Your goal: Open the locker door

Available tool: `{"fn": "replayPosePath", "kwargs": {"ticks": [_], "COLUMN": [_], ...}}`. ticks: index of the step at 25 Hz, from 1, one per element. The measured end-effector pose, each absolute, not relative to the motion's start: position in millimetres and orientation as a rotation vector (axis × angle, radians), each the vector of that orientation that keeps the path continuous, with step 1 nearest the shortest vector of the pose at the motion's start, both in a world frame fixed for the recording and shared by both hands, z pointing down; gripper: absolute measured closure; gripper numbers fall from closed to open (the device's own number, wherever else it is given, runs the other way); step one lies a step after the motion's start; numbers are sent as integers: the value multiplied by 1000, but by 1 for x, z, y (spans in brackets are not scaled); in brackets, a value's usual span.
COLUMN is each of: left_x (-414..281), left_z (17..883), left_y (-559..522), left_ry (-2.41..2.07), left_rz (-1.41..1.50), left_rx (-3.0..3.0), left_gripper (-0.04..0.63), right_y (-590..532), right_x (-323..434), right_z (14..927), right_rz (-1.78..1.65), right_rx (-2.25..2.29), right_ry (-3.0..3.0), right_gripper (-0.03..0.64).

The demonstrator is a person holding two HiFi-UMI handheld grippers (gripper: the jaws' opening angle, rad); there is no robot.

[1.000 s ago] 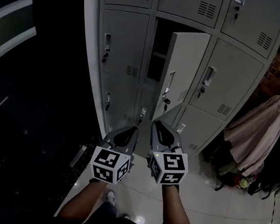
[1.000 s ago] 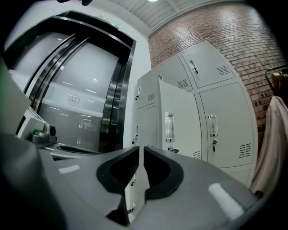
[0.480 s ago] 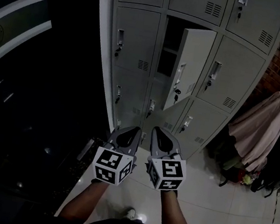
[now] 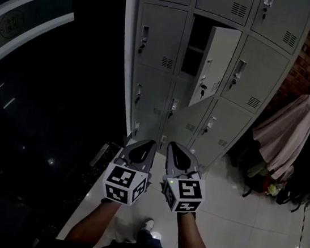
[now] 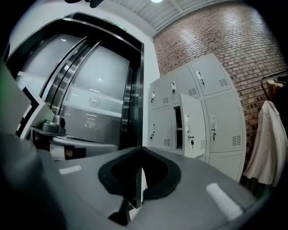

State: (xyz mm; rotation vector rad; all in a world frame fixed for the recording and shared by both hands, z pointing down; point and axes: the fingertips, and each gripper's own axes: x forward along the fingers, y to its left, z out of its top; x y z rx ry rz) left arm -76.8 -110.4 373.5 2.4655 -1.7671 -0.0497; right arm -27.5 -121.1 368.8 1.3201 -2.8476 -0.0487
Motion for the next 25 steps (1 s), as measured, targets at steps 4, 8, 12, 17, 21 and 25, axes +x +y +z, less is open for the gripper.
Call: {"fn": "replayPosePath", "kwargs": {"ticks": [4,8,12,17,21,25], "left_x": [-72,-65,-56,-47,-42,-39], "left_z": [380,381,379,381,379,377], "left_y": [-73,-45,-26,-13,-7,-1], "left_ry": [-1750,-1727,-1710,-1687,-1680,-1676], "left_rz": [-53,-62,-73,-80,-86,-85], "left_rx": [2464,2476,2494,2515,2523,2529], "left_gripper": [591,589,591,590,590,591], "right_y": [-82,-50,-28,-12,-6,0], "right_x": [-25,-18,-9,0,4,6], "right_z": [373,376,375,379,380,378], "right_rz": [-52,-55,-67,-74,-76,-74], "right_rx": [1321,1340,1367,1395,1401,1405], "right_ry": [-2835,-2818,-2804,-2787,-2780,-2780], "right_gripper": [617,617,617,617,617,617]}}
